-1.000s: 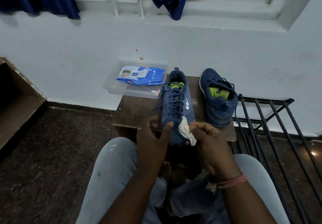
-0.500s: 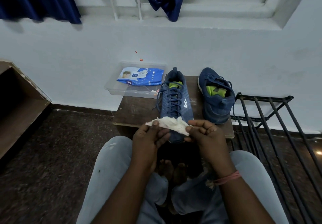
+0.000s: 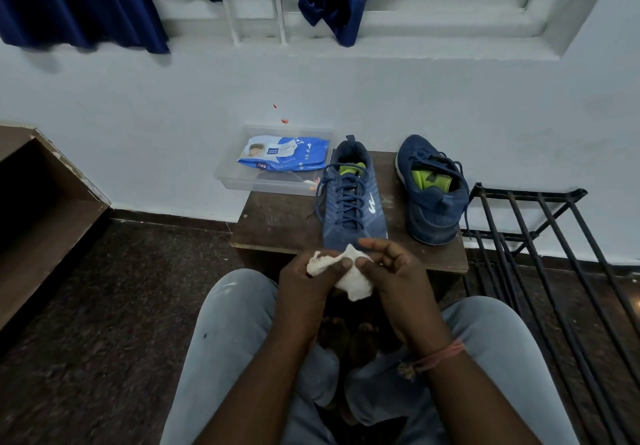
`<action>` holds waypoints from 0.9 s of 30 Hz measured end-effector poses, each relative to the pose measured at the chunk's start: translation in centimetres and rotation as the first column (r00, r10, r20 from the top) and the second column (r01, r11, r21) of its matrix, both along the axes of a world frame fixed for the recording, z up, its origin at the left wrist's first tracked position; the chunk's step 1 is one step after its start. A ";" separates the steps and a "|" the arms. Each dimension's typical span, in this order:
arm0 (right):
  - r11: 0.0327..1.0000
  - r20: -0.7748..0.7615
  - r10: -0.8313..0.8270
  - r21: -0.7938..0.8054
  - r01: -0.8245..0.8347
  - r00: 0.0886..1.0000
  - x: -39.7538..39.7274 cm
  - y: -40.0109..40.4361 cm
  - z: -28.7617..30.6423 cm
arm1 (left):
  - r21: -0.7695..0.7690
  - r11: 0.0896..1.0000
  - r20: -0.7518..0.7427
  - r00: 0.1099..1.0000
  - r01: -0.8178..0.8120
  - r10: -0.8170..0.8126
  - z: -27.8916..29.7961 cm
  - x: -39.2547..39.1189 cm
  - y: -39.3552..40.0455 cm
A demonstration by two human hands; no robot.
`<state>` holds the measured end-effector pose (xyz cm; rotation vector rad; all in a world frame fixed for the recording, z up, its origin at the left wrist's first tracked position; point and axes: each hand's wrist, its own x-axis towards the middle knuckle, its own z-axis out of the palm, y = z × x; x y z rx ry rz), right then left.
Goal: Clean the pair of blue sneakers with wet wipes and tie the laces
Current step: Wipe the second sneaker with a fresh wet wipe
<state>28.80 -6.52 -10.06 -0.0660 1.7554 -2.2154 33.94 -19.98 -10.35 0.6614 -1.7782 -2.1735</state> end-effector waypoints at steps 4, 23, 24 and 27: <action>1.000 0.036 -0.018 -0.022 0.019 0.999 -0.6 0.5 -0.5 | 0.209 0.973 0.036 0.995 -0.098 0.093 0.0 0.2 0.0; 0.975 -0.176 0.113 0.209 -0.075 0.978 -1.7 3.0 0.3 | 0.386 0.890 0.112 0.945 0.243 -0.307 -1.0 0.1 0.2; 0.982 -0.158 0.073 0.181 -0.044 0.985 -1.8 3.0 0.3 | 0.395 0.898 0.114 0.959 0.195 -0.258 -1.1 0.0 -0.1; 0.986 -0.090 -0.072 0.141 0.085 0.993 -2.0 2.9 0.1 | 0.385 0.921 0.144 0.981 0.066 -0.131 -1.4 -0.5 -0.8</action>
